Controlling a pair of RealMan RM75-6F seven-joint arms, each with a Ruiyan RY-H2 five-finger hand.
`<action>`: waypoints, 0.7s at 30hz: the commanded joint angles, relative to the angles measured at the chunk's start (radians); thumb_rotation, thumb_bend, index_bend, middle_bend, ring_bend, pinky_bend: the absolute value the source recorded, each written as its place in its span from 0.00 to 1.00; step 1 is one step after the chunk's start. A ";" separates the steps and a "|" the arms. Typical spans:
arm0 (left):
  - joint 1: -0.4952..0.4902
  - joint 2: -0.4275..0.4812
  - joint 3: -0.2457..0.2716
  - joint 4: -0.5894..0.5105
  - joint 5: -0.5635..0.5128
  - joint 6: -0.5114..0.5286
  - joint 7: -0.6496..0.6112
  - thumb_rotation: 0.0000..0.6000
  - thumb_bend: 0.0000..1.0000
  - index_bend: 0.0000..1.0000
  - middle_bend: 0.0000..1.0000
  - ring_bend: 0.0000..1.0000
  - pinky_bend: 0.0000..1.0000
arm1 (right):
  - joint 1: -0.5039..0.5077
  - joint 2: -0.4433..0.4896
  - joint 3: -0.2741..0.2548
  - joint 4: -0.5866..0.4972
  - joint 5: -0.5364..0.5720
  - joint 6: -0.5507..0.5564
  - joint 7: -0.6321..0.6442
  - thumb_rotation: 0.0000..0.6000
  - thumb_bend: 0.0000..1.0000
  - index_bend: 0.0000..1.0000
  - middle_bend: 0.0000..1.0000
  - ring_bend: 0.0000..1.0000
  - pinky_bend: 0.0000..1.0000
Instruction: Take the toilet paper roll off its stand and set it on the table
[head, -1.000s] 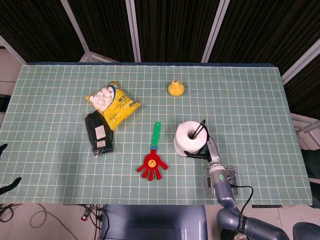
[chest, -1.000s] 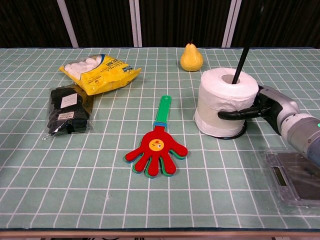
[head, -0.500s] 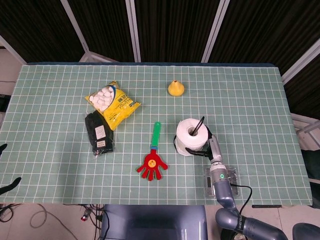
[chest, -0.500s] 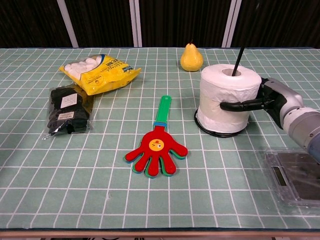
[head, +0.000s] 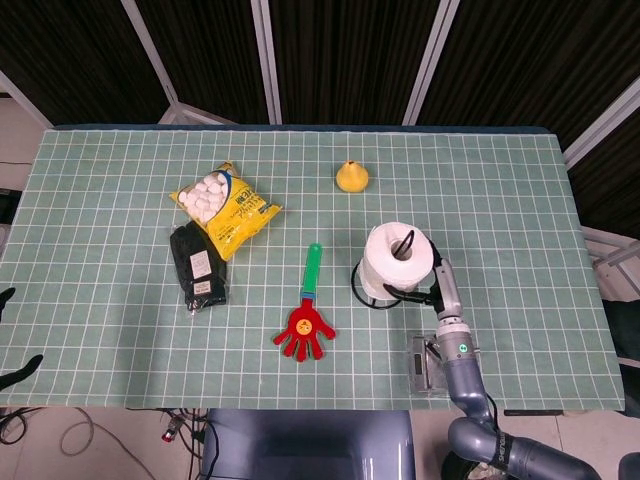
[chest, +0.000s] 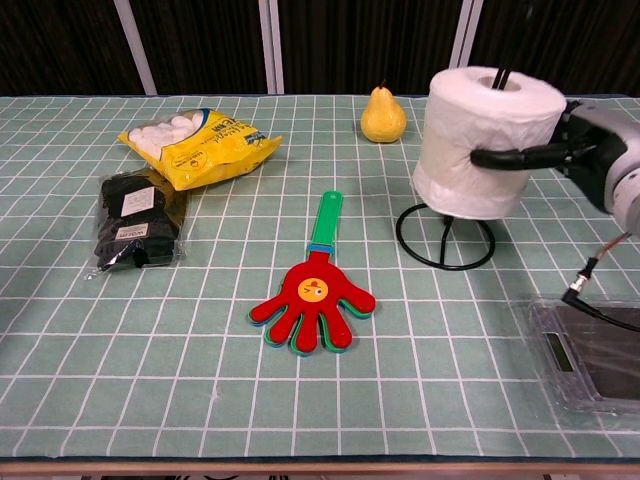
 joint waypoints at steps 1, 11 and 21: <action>-0.001 -0.001 0.000 -0.001 0.001 0.000 0.003 1.00 0.12 0.13 0.00 0.00 0.00 | -0.016 0.103 0.046 -0.093 -0.003 0.007 -0.012 1.00 0.00 0.27 0.22 0.20 0.00; 0.001 -0.001 0.001 -0.003 0.001 0.002 0.004 1.00 0.12 0.13 0.00 0.00 0.00 | -0.060 0.384 0.170 -0.303 0.060 -0.003 -0.032 1.00 0.00 0.27 0.22 0.20 0.00; 0.000 -0.002 0.002 -0.003 0.002 0.000 0.006 1.00 0.12 0.13 0.00 0.00 0.00 | -0.083 0.617 0.292 -0.418 0.198 -0.027 -0.037 1.00 0.00 0.27 0.22 0.20 0.00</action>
